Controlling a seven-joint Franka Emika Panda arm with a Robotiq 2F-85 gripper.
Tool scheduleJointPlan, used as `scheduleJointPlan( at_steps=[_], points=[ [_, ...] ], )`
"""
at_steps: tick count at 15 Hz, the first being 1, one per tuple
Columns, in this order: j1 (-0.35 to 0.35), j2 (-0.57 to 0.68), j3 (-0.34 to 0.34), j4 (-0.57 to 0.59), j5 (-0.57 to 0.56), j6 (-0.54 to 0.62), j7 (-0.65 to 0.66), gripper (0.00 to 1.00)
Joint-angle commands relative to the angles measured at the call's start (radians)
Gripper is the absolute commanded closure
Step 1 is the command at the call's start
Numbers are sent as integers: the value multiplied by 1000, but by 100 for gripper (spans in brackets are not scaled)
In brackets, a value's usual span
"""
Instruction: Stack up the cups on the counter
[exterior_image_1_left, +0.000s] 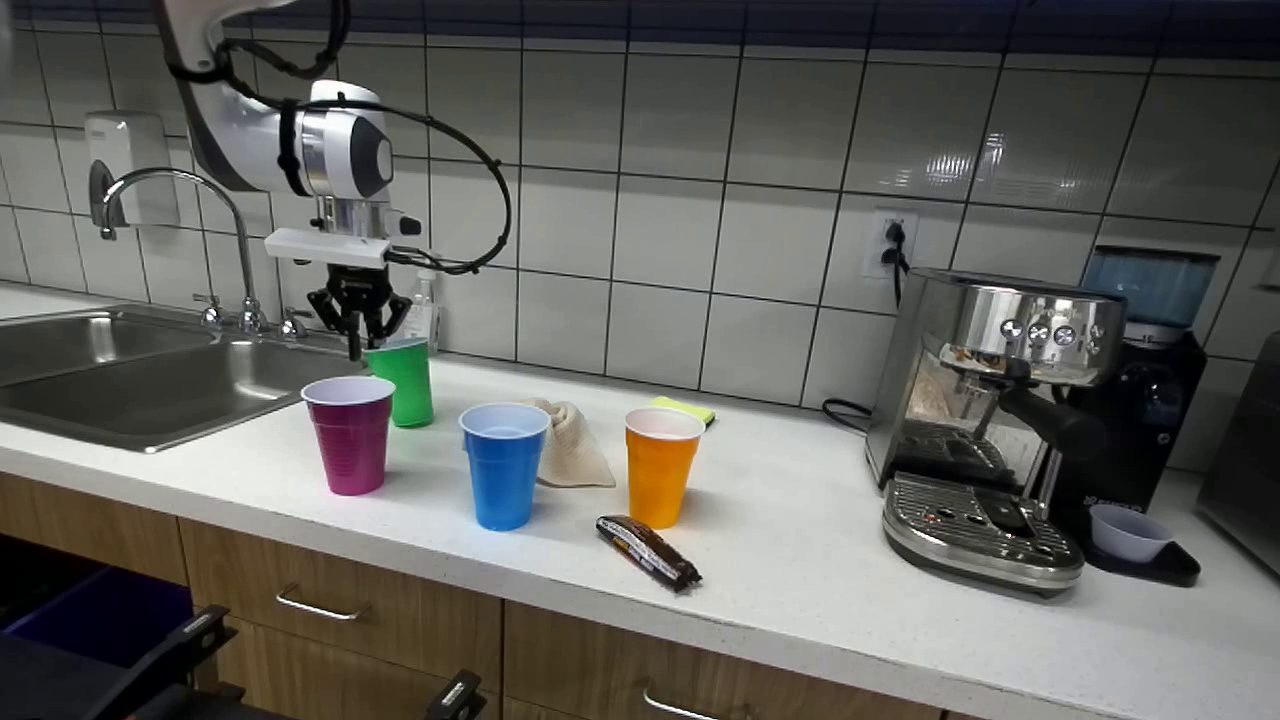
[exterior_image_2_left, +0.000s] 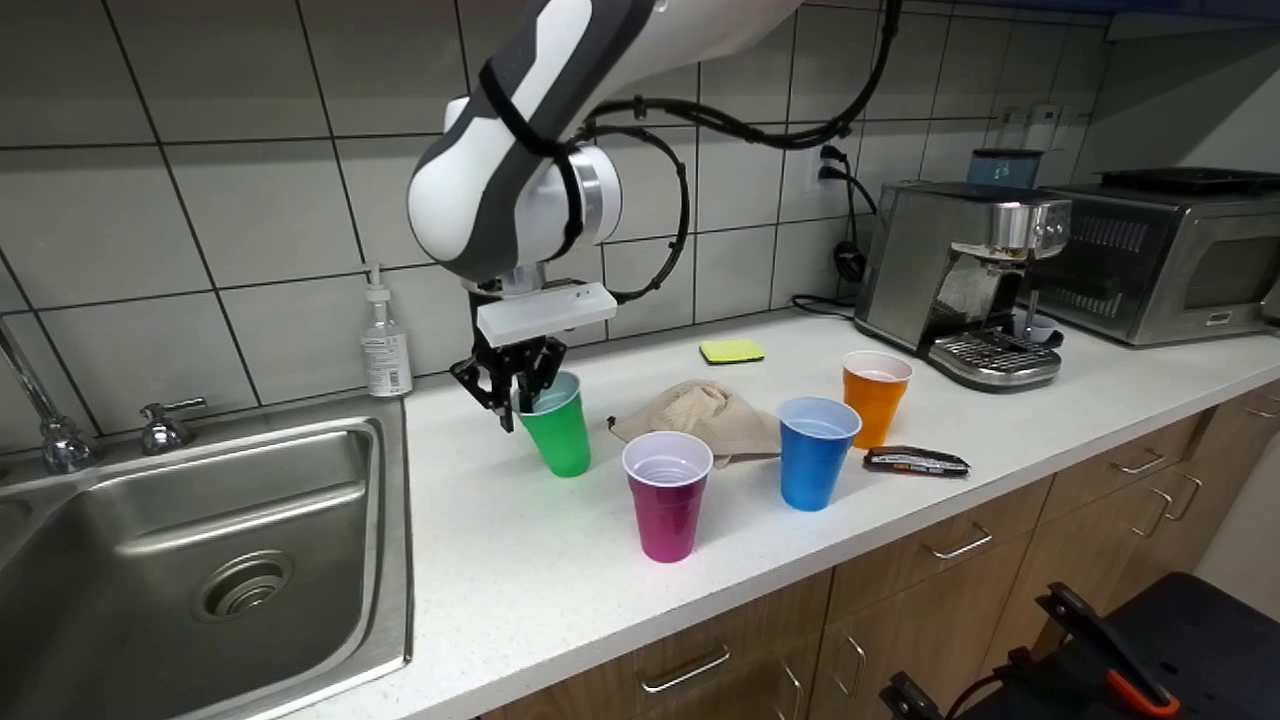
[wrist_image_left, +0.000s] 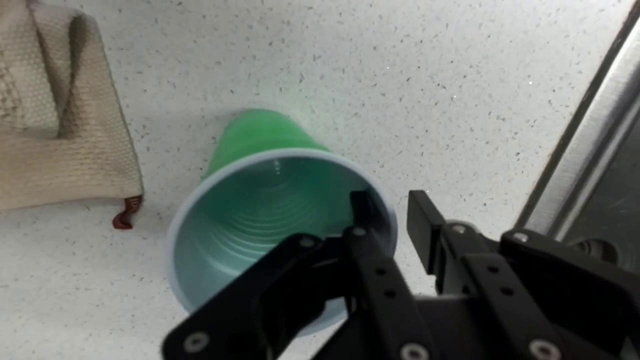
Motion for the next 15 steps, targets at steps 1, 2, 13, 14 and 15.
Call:
scheduleJointPlan(
  at_steps=[1,2,13,14,15],
  points=[
    [6,-31,-12,-9,14,-31,27,100],
    [6,-37,-15,-14,12,-31,31,100],
    [5,-173,-38,-109,-7,-11,65,99],
    [5,-195,-36,-124,-6,-11,63,99],
    [4,-214,-34,-138,-6,-12,64,99]
  ],
)
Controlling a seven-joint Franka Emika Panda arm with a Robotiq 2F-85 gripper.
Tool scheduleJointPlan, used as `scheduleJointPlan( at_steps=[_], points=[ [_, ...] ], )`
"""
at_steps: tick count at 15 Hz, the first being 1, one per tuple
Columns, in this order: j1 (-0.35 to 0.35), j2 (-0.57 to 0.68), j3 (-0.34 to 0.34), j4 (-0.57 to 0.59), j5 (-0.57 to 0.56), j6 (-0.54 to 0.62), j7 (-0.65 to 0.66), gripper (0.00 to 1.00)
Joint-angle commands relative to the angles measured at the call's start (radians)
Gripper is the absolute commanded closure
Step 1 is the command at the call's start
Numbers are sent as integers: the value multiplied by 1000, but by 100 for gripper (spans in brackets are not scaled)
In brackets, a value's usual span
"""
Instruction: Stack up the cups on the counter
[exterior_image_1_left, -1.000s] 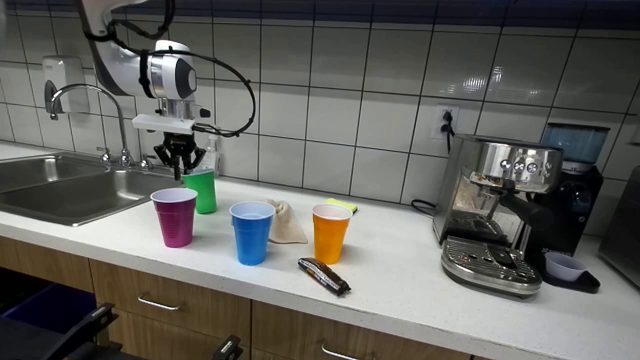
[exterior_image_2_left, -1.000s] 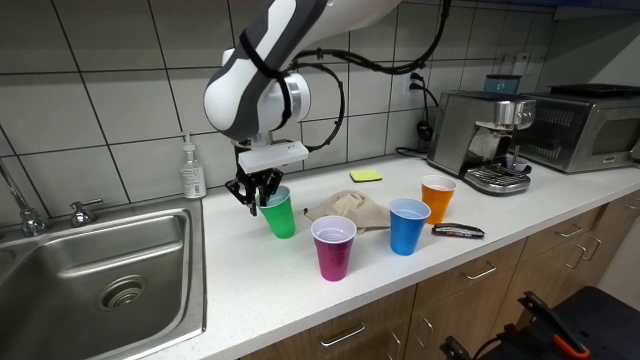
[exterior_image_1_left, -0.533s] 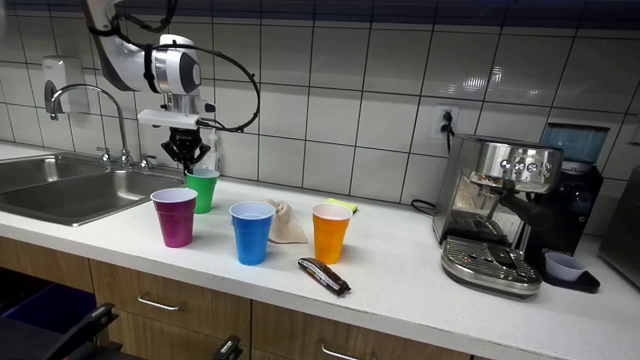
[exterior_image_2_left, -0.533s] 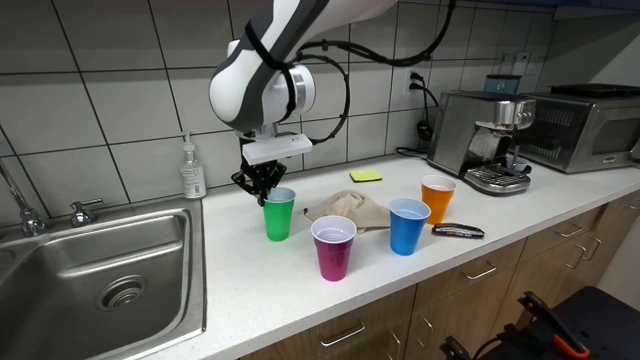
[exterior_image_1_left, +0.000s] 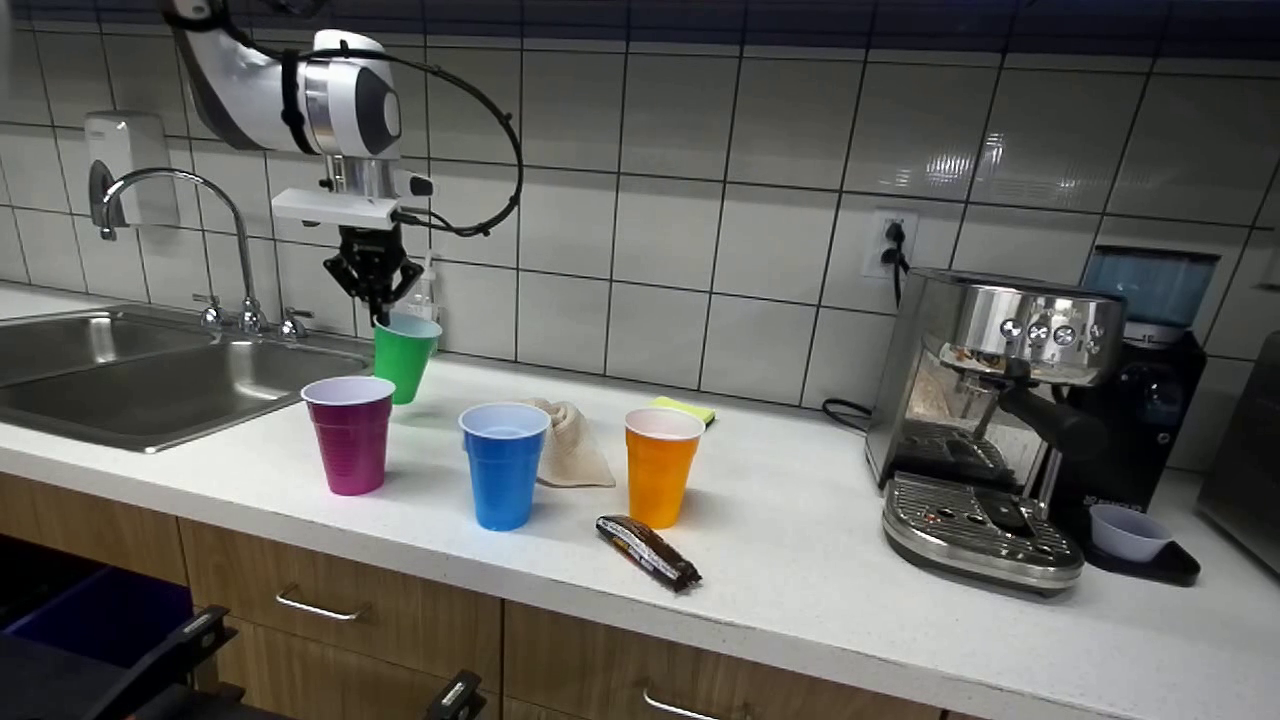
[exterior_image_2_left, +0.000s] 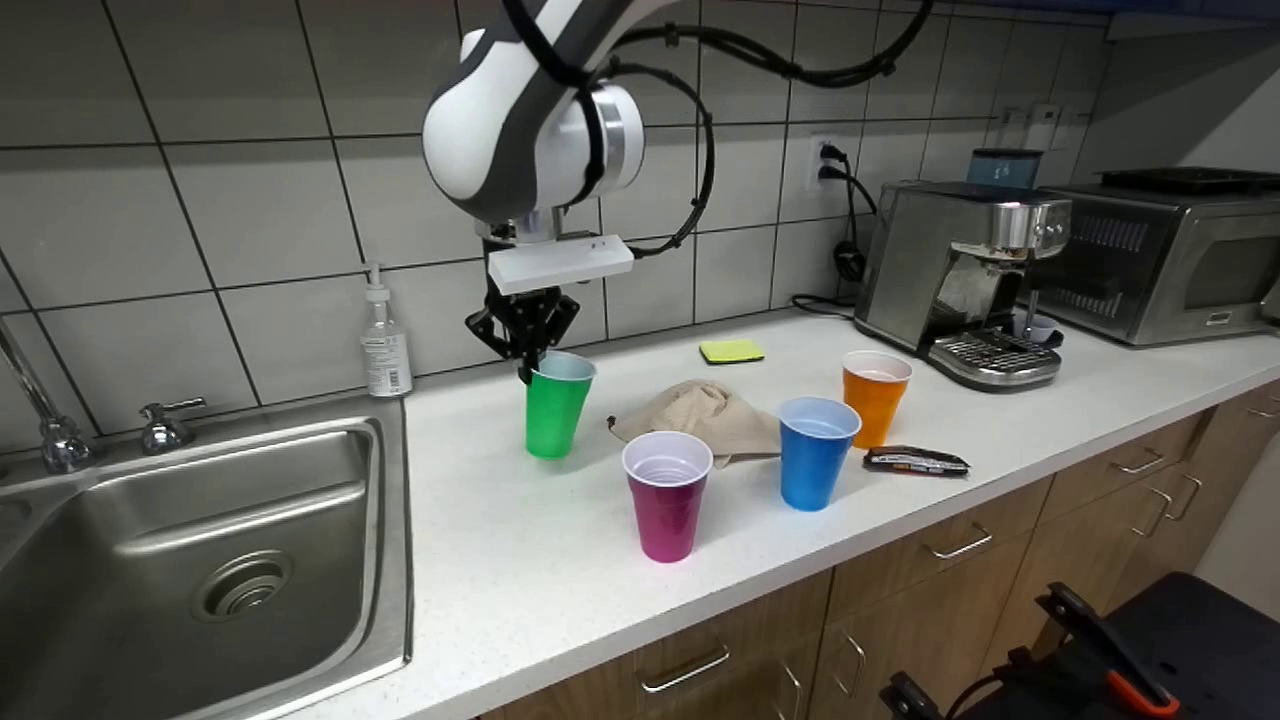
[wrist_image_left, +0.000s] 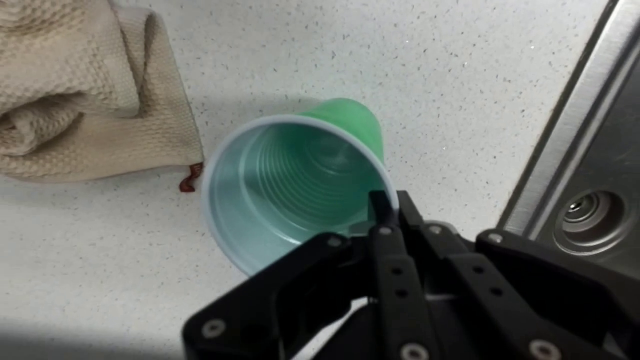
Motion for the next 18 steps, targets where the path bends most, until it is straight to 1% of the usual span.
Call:
scheduleJointPlan(
  at_steps=[1,12,18],
  points=[
    [4,-114,0,-92,-9,-7,28,99],
    [-12,-372,39,-303,-10,-19,15,99],
    [-21,-492,63,-408,-10,-35,14,99]
  ],
)
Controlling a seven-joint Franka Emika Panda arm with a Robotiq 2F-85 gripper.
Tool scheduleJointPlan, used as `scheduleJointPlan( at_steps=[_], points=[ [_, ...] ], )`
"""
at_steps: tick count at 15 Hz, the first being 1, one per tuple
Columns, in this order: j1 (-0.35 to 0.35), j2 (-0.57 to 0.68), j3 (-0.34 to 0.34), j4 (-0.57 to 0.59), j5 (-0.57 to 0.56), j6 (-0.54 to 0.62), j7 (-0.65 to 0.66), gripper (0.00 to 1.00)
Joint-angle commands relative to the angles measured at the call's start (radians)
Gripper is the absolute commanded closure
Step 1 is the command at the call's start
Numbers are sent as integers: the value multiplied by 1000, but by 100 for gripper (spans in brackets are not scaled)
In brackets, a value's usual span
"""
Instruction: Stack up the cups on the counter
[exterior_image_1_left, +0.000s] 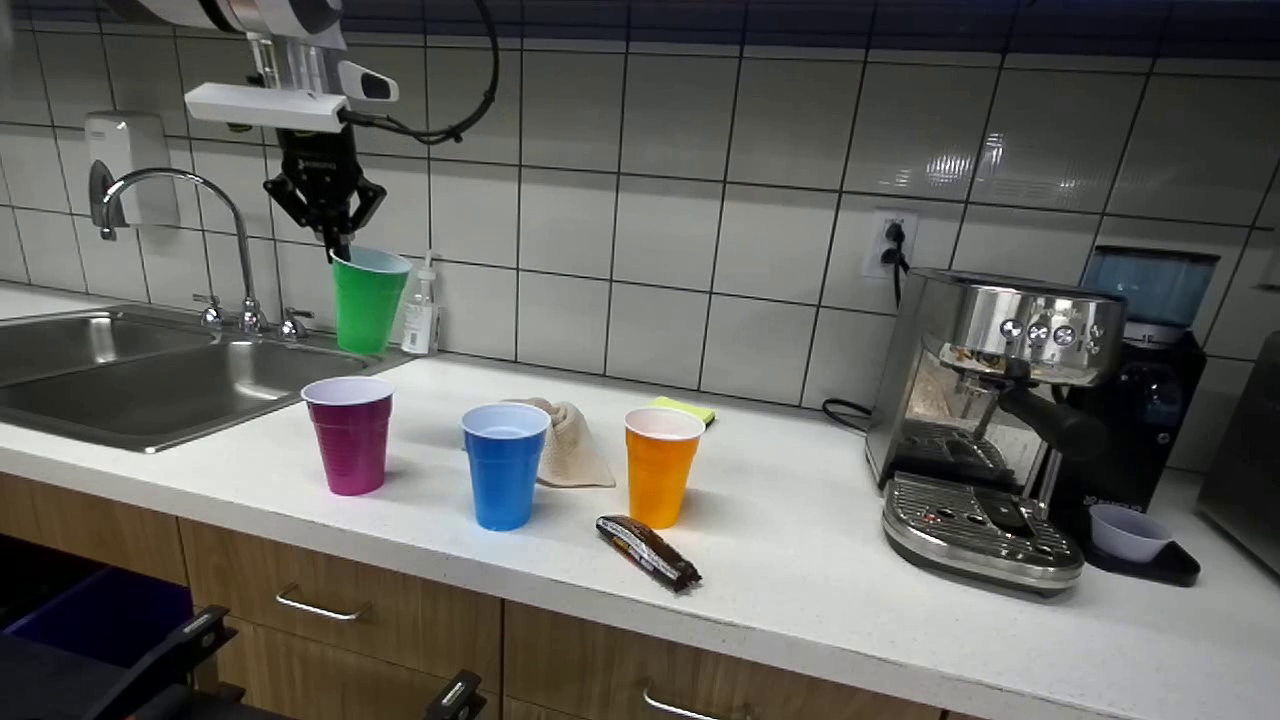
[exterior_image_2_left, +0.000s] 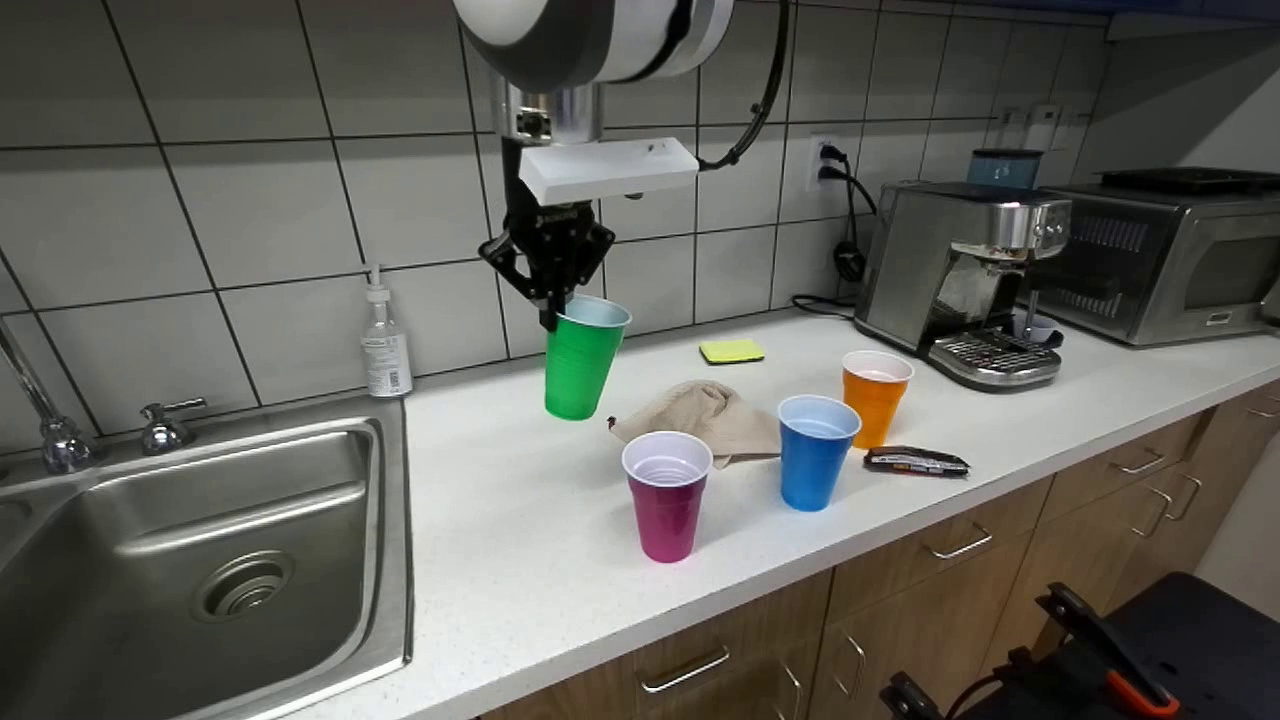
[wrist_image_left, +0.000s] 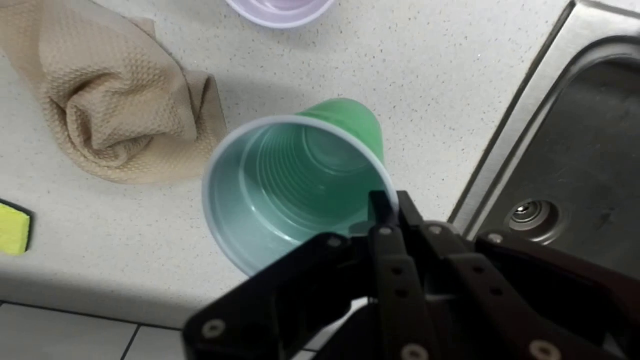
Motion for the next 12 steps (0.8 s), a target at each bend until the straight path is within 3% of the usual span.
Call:
scheduleJointPlan(
  at_steps=[1,12],
  points=[
    [-24,-106,28,-88,-8,-34,13,99],
    [-35,-245,61,-202,-38,-163,10,99]
  ],
)
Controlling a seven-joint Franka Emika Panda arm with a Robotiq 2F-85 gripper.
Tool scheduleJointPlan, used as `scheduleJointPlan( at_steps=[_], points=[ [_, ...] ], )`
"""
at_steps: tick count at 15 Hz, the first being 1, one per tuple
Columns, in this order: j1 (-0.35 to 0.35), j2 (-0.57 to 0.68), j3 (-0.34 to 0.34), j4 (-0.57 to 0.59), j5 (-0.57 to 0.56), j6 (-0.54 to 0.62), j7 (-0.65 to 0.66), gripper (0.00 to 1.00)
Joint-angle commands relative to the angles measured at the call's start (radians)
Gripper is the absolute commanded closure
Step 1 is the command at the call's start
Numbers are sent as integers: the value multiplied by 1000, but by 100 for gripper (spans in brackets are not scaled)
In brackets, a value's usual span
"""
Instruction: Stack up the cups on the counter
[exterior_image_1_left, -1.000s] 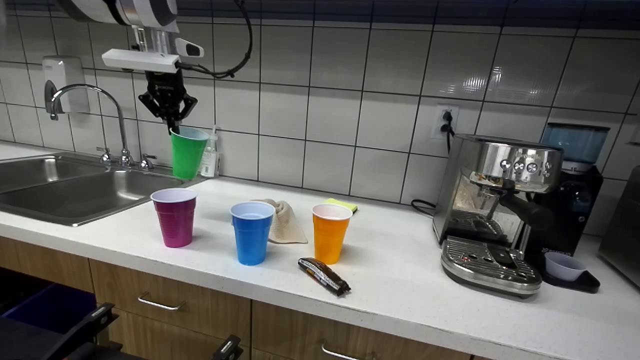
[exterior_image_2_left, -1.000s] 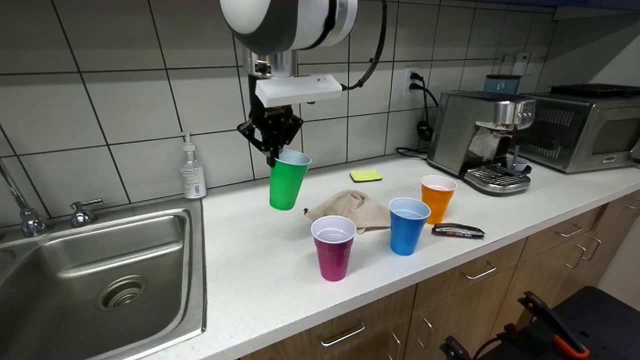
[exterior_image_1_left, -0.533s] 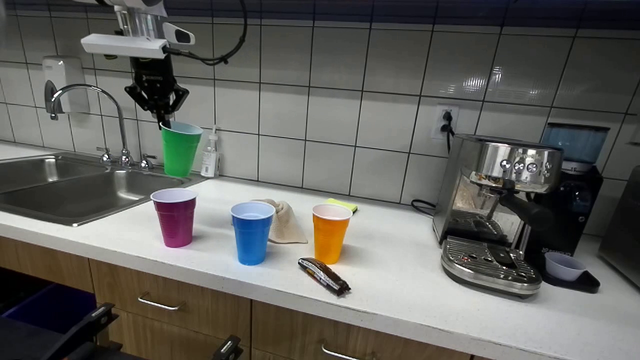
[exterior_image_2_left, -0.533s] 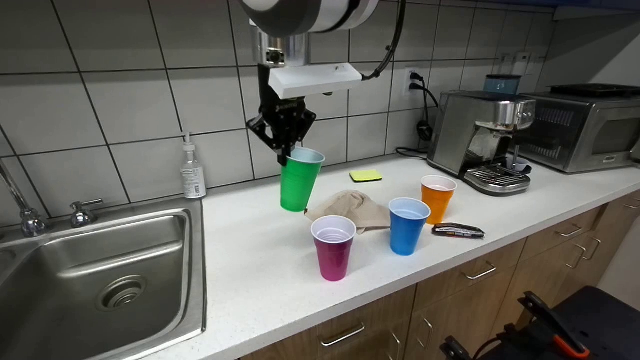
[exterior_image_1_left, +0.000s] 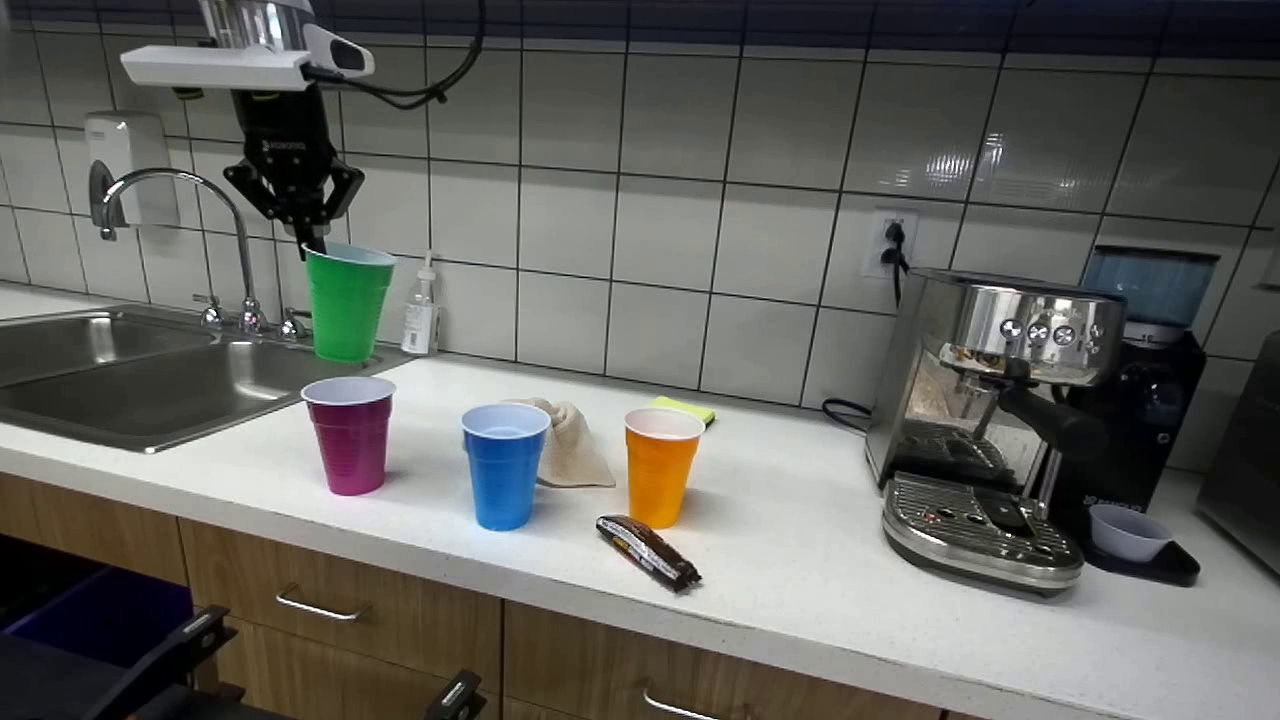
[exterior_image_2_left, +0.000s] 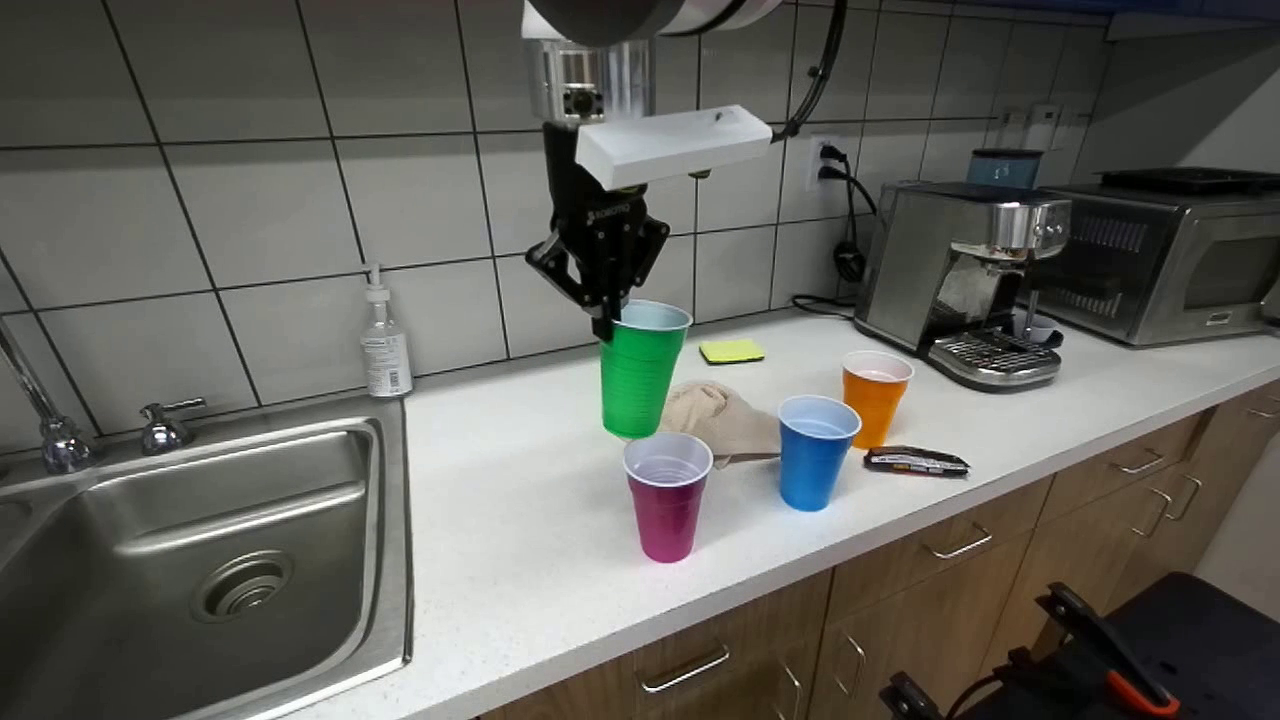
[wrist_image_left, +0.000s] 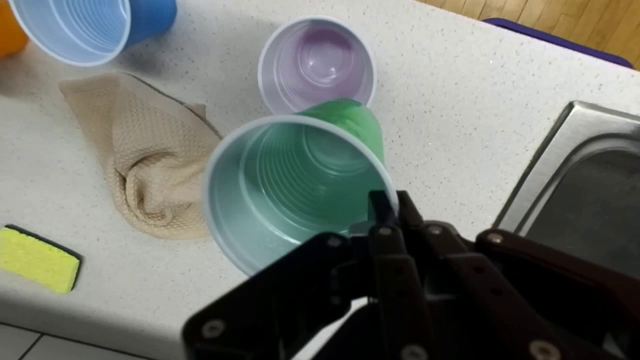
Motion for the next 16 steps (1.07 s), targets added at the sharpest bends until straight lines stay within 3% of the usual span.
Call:
scheduleJointPlan(
  at_steps=[1,16],
  points=[
    [-27,-68,38,-47,-24,-65,9,99],
    [-46,-19,49,-63,-48,-62,7,99]
  ],
)
